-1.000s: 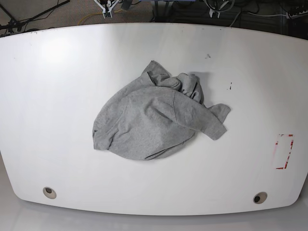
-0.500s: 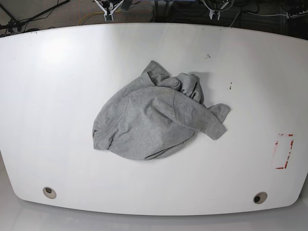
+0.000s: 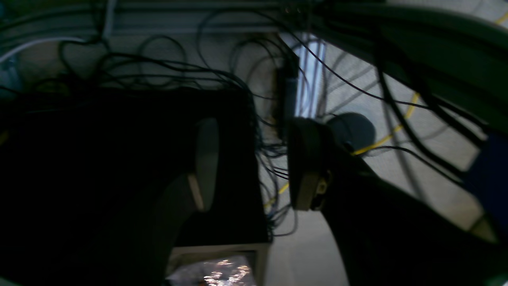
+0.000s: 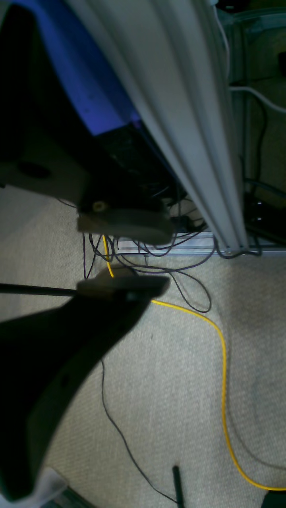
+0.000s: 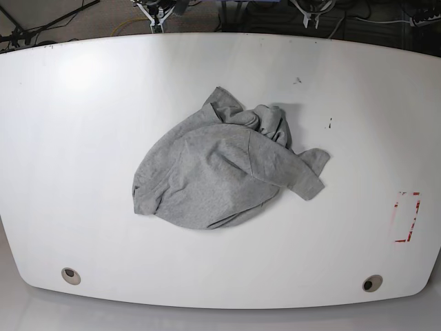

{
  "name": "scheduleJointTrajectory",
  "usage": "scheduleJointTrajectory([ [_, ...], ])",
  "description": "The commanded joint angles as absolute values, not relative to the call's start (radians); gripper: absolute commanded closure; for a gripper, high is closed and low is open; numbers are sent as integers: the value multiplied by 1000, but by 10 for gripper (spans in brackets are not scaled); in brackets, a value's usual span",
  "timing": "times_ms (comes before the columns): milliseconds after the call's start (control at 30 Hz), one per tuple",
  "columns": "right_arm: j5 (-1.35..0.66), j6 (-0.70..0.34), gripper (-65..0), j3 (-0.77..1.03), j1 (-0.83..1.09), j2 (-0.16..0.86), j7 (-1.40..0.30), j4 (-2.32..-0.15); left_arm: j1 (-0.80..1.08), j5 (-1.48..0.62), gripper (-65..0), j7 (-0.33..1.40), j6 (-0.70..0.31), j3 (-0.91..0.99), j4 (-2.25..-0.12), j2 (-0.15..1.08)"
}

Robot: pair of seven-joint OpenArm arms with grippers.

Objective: Fold the T-shirt properly

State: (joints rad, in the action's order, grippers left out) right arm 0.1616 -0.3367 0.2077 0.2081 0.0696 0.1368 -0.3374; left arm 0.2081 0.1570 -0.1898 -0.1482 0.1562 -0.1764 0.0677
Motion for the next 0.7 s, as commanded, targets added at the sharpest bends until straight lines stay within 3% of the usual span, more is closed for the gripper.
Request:
scheduleJointTrajectory([
  [0,165,-340,-159,208,234,79,145,-357,236,153,-261,-246,-145,156,-177,70],
  [367,159,-341,-159,211,460,70,139,-690,372,153,-258,-515,-145,157,-209,74],
  [667,133,-346,-159,216,708,33,82,-1061,644,153,-258,-526,-145,157,-631,101],
])
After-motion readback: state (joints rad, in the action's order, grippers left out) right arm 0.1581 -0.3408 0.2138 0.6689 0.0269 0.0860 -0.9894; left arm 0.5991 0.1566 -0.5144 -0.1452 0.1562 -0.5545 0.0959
